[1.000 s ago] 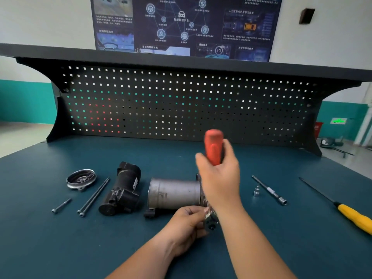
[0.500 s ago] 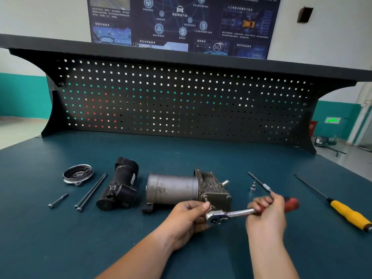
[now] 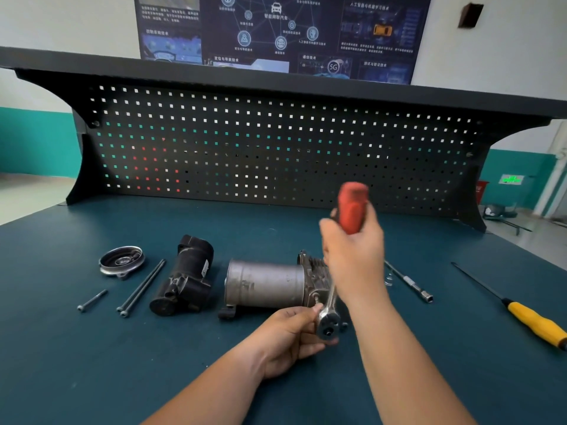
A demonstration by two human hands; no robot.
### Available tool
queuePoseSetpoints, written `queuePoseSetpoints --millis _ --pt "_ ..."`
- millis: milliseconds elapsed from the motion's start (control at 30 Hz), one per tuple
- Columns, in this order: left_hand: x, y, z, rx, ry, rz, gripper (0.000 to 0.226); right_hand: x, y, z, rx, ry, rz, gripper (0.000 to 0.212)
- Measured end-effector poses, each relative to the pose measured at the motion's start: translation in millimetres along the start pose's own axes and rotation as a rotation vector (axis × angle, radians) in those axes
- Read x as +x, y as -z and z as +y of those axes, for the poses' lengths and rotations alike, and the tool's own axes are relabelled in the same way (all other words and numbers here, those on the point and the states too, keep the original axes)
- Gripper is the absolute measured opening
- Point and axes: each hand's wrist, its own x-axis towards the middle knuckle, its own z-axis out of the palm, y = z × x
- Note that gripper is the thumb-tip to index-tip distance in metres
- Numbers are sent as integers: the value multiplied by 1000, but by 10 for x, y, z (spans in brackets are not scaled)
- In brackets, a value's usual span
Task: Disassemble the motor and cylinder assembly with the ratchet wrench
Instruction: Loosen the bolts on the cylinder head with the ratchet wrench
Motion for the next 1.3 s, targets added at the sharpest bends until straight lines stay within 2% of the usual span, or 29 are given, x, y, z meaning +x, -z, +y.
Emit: queuePoseSetpoints --millis 67,167,267,333,400,567,667,700,800,1067,1200,1300 --pt "-2 2 -7 -5 10 8 19 -46 -150 -24 -133 95 -163 23" --pt "5 19 -11 -6 21 24 17 -143 -317 -34 -240 179 -357 25" --pt "7 35 5 -1 17 4 20 -179 -348 -34 -268 188 -404 26" --pt "12 41 0 24 18 -21 37 -157 -309 -23 -237 184 -353 24" --pt "4 30 -7 60 5 -34 42 -140 -239 -8 -196 167 -286 27" --pt "-5 27 -5 73 -29 -31 42 -173 -110 -4 -78 102 -116 14" --pt "0 21 -13 60 -39 -5 20 -128 -48 13 -20 26 -22 11" --pt "4 21 -17 57 -39 0 19 -103 -14 21 20 -13 6 14" --pt "9 18 -21 55 -47 -23 20 -18 123 66 221 -126 135 29" --pt "10 5 -18 47 -50 -11 20 -13 586 347 625 -363 574 25" --pt "21 9 -31 38 -55 26 21 -166 717 558 716 -499 735 24" --pt "24 18 -38 33 -60 31 30 -190 706 563 685 -457 769 22"
